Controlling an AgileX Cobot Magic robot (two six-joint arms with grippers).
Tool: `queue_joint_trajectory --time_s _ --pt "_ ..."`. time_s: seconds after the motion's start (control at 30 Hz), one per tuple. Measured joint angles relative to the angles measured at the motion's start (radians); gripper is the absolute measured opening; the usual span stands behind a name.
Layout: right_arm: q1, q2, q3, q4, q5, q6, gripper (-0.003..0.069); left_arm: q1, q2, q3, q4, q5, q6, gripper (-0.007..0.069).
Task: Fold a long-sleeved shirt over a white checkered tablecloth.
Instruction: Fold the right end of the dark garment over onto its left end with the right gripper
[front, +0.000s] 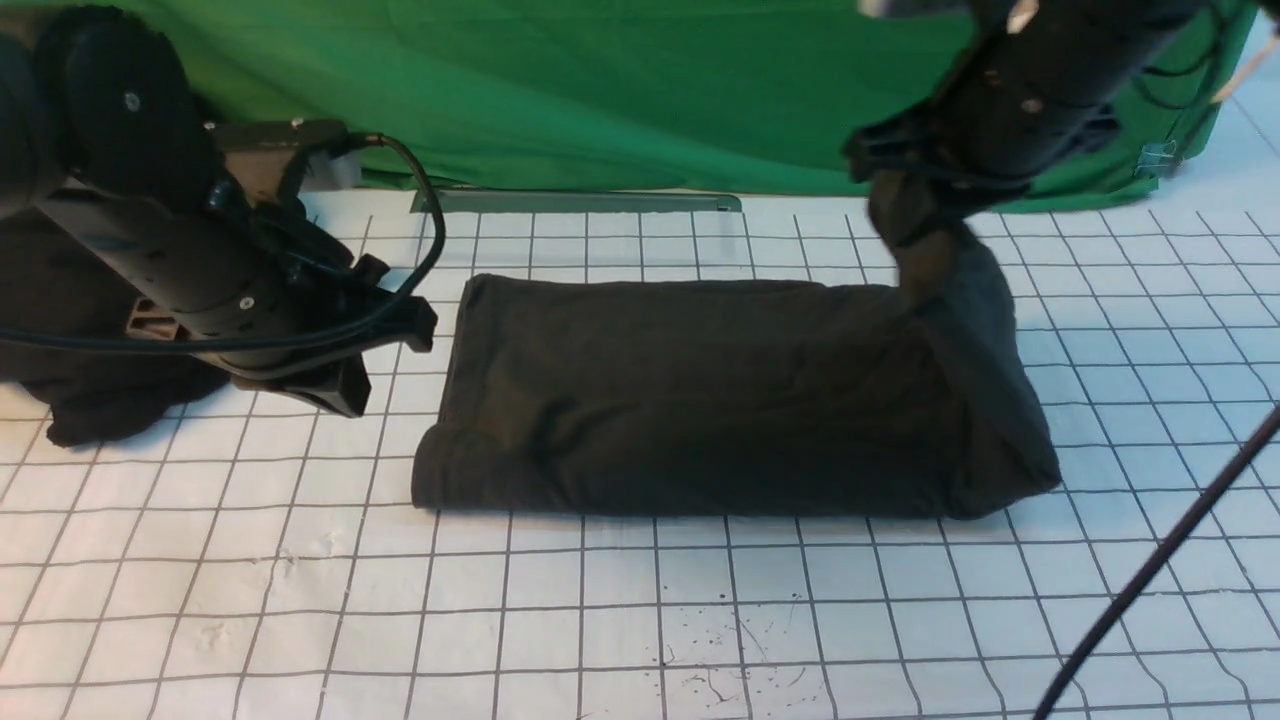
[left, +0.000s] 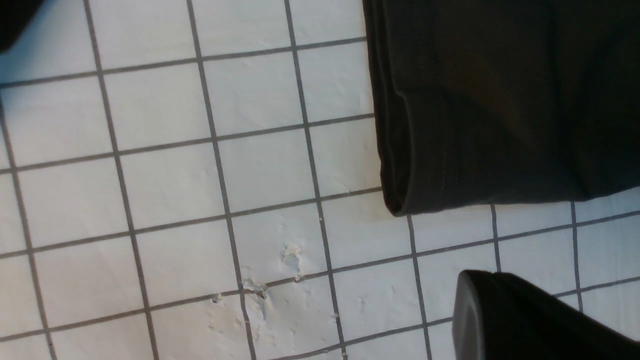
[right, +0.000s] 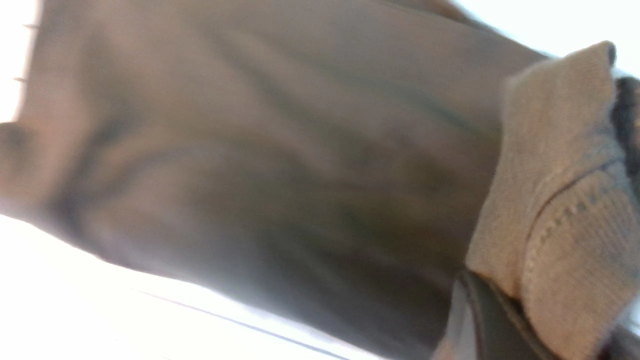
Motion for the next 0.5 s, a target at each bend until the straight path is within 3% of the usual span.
queue_joint_trajectory --time_s 0.17,0.5 --pt "0.125 0.148 -0.146 0.081 -0.016 0.038 0.0032 0.000 -0.011 0.000 0.000 -0.009 0.008 -0.0003" --pt "0.240 0.405 -0.292 0.200 -0.165 0.104 0.0060 0.000 -0.044 0.000 0.000 -0.021 0.012 -0.0003"
